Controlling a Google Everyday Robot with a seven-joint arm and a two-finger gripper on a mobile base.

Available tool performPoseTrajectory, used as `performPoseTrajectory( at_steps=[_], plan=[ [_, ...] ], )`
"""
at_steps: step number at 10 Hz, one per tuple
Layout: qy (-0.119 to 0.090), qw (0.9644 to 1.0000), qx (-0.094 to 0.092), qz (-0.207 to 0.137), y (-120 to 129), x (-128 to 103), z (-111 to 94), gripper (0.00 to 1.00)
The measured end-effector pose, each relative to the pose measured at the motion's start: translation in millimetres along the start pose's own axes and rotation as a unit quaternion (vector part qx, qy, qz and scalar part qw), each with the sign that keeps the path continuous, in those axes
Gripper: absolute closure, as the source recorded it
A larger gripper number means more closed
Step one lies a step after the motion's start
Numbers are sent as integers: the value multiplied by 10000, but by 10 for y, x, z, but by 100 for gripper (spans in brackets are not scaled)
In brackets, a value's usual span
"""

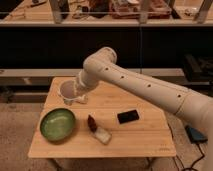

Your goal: Place the ceramic cup in the ceramic bowl

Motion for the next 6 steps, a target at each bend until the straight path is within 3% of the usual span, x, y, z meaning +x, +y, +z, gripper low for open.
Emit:
performPoseTrajectory(
  at_steps=[2,4,6],
  plan=[
    [37,10000,87,17,-76,-202,21,73],
    [-119,9999,-43,50,-136,-204,29,73],
    [-180,9997,-127,-131,-87,-166,128,73]
  ],
)
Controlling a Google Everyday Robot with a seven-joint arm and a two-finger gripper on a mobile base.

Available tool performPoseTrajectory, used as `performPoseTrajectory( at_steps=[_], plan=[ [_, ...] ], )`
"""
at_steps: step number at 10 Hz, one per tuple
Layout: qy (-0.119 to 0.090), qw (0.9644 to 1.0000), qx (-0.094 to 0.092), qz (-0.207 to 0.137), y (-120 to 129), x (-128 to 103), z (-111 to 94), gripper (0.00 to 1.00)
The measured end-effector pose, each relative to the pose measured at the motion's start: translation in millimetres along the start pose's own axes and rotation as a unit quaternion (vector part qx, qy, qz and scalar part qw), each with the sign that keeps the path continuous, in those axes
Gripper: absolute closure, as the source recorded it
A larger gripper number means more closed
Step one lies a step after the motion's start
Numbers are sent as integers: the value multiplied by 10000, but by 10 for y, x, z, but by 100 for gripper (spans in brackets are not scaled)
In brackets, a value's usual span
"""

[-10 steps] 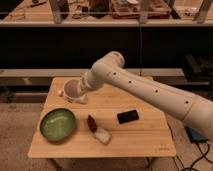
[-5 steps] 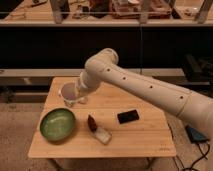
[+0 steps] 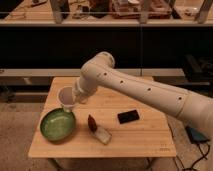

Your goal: Place the ceramic cup in the ceramic bowl

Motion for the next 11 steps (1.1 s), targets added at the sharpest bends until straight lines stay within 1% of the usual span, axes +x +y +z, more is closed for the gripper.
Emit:
performPoseTrajectory(
  at_steps=[1,2,3,4,5,6,7,8,9,10,11],
  plan=[
    [-40,10000,-39,16,-34,-15,57,73],
    [-89,9997,76,224,-131,-18,111,73],
    [-105,9994,122,309,-137,24,122,73],
    [-134,9995,97,253,-152,53,98,73],
    [-215,9996,-17,187,-147,40,86,73],
    [-258,9994,-127,185,-150,-14,118,73],
    [-292,9992,-159,214,-163,-31,181,73],
    [-375,9991,-90,170,-227,-43,241,73],
    [-398,9991,37,112,-272,-103,295,73],
    [-325,9993,71,149,-282,-182,288,73],
    [-309,9994,72,145,-316,-222,273,73]
  ],
)
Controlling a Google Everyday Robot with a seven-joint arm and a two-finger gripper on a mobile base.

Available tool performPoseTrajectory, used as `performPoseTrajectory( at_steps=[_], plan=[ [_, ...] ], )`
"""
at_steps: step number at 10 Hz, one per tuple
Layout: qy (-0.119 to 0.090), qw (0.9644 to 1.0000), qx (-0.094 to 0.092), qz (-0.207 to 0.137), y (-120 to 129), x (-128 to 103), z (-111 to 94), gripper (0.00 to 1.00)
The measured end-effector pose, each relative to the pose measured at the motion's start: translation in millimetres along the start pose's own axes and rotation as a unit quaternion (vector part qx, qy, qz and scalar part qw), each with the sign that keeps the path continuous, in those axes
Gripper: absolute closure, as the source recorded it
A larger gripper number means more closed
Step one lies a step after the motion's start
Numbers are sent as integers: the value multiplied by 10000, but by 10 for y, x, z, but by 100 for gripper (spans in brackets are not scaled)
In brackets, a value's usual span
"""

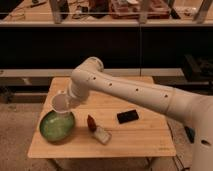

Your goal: Place the ceramic cup in the ceramic bowl

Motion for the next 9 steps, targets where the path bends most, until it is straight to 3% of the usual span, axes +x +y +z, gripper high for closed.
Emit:
performPoseTrajectory(
  at_steps=[1,3,6,9],
  plan=[
    [-58,10000,-29,-18,-36,-15,-9,73],
    [-374,9993,-41,-83,-104,107,148,73],
    [-372,9993,-24,-104,-218,290,300,73],
    [-488,9988,-34,-68,-161,116,387,73]
  ],
)
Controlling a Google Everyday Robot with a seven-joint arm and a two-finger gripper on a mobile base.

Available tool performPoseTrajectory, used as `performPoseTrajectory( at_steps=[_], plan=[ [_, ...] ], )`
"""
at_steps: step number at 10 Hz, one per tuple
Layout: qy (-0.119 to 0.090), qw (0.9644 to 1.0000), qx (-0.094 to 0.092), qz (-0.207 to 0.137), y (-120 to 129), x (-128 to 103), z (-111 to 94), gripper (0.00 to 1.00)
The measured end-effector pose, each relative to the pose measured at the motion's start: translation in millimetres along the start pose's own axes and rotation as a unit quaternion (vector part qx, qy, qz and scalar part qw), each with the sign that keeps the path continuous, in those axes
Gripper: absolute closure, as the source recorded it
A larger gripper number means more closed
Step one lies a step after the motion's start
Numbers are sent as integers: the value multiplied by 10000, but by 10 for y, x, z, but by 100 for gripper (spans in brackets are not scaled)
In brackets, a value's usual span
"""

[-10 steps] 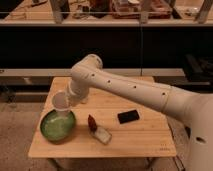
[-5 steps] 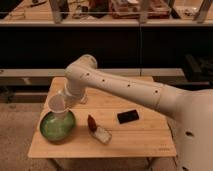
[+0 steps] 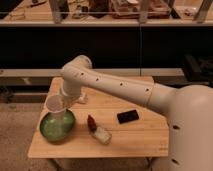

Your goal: Place the ceramic cup in the ceramic bowl

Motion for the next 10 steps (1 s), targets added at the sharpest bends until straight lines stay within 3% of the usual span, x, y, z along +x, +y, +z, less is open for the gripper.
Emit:
performPoseTrajectory(
  at_steps=[3,5,8,10],
  plan=[
    [-65,9999,77,0,-51,18,40,73],
    [-101,9999,-62,-40,3,30,152,73],
    [-197,9998,14,21,-80,11,188,73],
    [-303,9995,-4,-18,-92,11,369,73]
  ],
)
